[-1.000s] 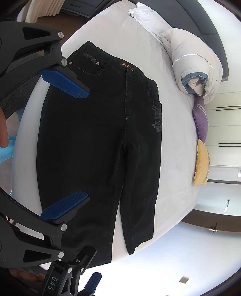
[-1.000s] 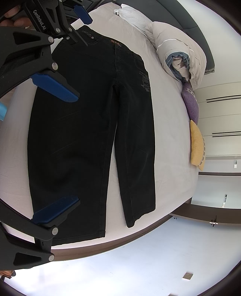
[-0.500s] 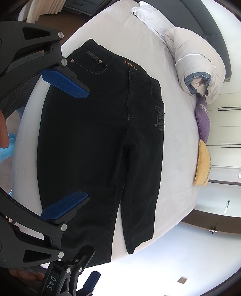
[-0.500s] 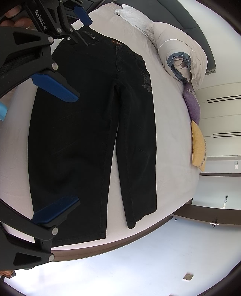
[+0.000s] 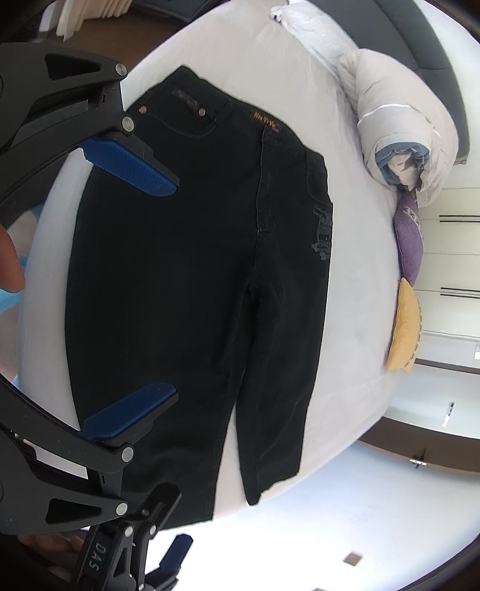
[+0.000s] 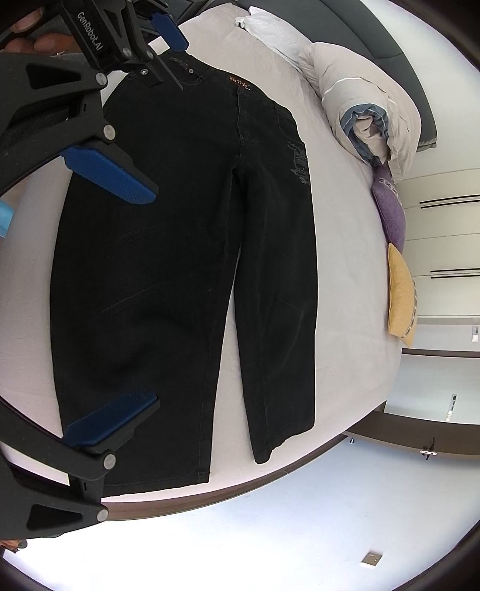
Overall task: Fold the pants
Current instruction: 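Grasp the jeans waistband with the left tool while the right tool grasps the other waistband end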
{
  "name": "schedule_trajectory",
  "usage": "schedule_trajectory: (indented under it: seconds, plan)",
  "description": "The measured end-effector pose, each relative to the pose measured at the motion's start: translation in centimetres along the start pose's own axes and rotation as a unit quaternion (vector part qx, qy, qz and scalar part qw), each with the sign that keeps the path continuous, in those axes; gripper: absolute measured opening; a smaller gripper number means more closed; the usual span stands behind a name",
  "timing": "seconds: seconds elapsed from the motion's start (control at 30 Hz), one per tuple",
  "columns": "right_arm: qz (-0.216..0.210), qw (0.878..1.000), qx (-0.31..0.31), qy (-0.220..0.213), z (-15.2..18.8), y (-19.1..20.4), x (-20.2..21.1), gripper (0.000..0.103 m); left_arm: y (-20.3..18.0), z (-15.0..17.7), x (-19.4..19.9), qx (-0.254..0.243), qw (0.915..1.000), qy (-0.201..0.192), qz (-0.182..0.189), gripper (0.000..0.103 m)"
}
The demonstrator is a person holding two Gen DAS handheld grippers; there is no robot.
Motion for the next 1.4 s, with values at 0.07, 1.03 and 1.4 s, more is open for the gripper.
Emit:
schedule_trajectory:
  seconds: [0.07, 1.03, 1.4]
  plan:
    - [-0.006, 1.000, 0.004, -0.001, -0.6, 0.0, -0.6, 0.103, 0.7, -0.6, -0.8, 0.021, 0.9993, -0.002, 0.032, 0.103]
    - [-0.251, 0.953, 0.167, -0.031, -18.4, 2.7, -16.5, 0.103, 17.0, -25.6, -29.2, -0.049, 0.9940, 0.085, 0.047, 0.078]
    - [-0.310, 0.931, 0.194, 0.014, -18.9, 2.8, -22.4, 0.088, 16.5, -23.3, -37.5, -0.310, 0.9246, 0.197, 0.101, 0.071]
Point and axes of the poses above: each gripper's, at about its wrist camera, not at the fingertips, and x roughly against the way its jaws point, y to its left, z to its underside, the point moved 3 cm from there along -x, roughly the way its jaws point, and after that the axes turned 6 degrees about -y, right-handed, at the moved point
